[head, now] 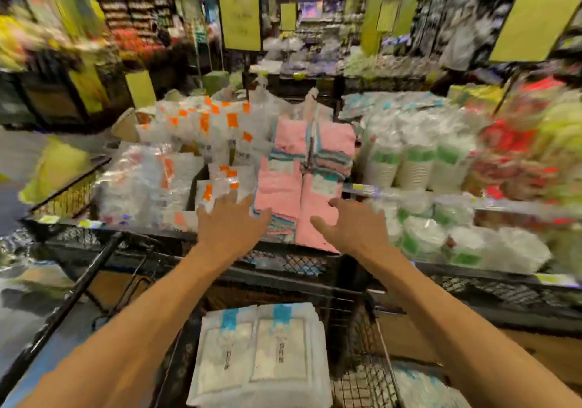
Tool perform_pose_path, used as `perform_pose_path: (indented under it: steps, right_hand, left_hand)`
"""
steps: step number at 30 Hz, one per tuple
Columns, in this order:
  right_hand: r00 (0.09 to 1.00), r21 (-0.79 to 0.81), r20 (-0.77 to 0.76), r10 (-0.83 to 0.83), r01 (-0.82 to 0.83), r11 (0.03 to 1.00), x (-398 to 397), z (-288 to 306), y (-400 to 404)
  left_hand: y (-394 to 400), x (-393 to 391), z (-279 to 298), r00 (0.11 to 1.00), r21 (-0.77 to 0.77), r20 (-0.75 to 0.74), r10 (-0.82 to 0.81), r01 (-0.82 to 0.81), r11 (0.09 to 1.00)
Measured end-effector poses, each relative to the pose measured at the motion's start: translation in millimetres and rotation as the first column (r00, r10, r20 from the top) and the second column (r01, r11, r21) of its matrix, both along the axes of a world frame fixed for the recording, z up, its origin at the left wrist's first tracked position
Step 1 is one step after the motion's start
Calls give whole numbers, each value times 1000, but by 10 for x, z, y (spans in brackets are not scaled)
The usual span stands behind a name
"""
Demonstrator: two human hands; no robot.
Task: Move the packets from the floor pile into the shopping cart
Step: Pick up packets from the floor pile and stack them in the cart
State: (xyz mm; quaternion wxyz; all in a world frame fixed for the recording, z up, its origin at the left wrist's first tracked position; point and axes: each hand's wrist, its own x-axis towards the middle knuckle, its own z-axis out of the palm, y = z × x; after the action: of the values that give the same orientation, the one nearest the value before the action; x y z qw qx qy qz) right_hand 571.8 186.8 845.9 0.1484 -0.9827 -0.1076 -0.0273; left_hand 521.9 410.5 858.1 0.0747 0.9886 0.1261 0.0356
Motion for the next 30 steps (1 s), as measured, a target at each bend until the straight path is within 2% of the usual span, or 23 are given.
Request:
perform_pose_path:
  steps: [6,11,19,24,30]
  right_hand:
    - [970,41,83,-228,225,973,-642,552,-530]
    - [896,59,90,-435,432,900,-1378,778,-994]
    - [674,58,50,-737,735,675,-2883,826,-1844]
    - [525,36,73,-848,848,528,-3785,654,-2444]
    - [352,66,57,-934,932,355,-4746,375,-3292]
  left_hand:
    - [-479,-137,523,974,37,84,-211,208,977]
    - [-947,-252,690,889,84,129,-439,431,898]
    - [-2175,-1043,606,666,54,91,-740,739,672]
    - [-2924,-1593,521,535,5,60,-843,844,536]
    - [-3967,-2156,300,422,13,16,-907,907,422]
